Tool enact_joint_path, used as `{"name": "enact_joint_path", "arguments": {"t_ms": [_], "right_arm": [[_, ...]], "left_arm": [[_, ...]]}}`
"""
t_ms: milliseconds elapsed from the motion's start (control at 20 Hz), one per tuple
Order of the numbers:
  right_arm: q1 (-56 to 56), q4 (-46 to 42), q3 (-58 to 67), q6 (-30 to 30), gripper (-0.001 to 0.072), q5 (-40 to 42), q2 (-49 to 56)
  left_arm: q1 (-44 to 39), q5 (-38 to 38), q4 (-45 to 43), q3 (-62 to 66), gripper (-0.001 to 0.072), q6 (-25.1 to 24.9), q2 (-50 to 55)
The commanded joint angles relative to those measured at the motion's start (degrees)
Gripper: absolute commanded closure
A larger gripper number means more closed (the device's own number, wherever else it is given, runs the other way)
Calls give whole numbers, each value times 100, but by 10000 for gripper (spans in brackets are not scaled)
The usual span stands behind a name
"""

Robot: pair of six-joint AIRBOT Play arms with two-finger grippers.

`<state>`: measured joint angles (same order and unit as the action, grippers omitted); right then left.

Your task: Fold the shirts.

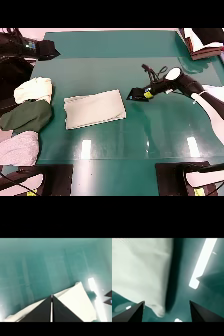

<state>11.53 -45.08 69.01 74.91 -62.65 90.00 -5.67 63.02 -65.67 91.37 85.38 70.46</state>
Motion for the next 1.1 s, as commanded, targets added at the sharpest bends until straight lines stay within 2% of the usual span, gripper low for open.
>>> {"name": "enact_joint_path", "arguments": {"t_ms": [0, 200, 250, 350, 400, 450, 500, 550, 650, 750, 1050], "right_arm": [[-83, 848, -85, -105, 84, -35, 640], [658, 1593, 817, -173, 105, 0, 1596], [841, 1714, 1062, -192, 177, 13, 1792], [1209, 1751, 1582, -190, 271, 9, 2131], [1327, 1722, 1775, -192, 403, 9, 2218], [1401, 1617, 1947, -205, 584, 11, 2256], [1421, 1449, 2120, -216, 690, -9, 2251], [1379, 1252, 2277, -155, 690, -76, 2221], [1067, 560, 2374, 365, 691, -94, 1891], [514, -66, 2371, 393, 690, -208, 1401], [-2177, -1434, 2371, 627, 691, -953, 44]], "left_arm": [[-186, -7, 28, -13, 682, -33, 74], [-186, 11, 39, -13, 682, -28, 72], [-186, 11, 103, -13, 682, -28, 72], [-186, 13, 199, -13, 683, -28, 72], [-186, 9, 225, -13, 683, -22, 72], [-186, 9, 247, -13, 683, 24, 72], [-186, 7, 291, -13, 683, 31, 72], [-192, 11, 343, -13, 684, 26, 72], [-380, 33, 243, -13, 684, 13, 72], [-675, 61, 136, -13, 683, 9, 72], [-1486, -308, 138, -13, 683, 11, 72]]}}
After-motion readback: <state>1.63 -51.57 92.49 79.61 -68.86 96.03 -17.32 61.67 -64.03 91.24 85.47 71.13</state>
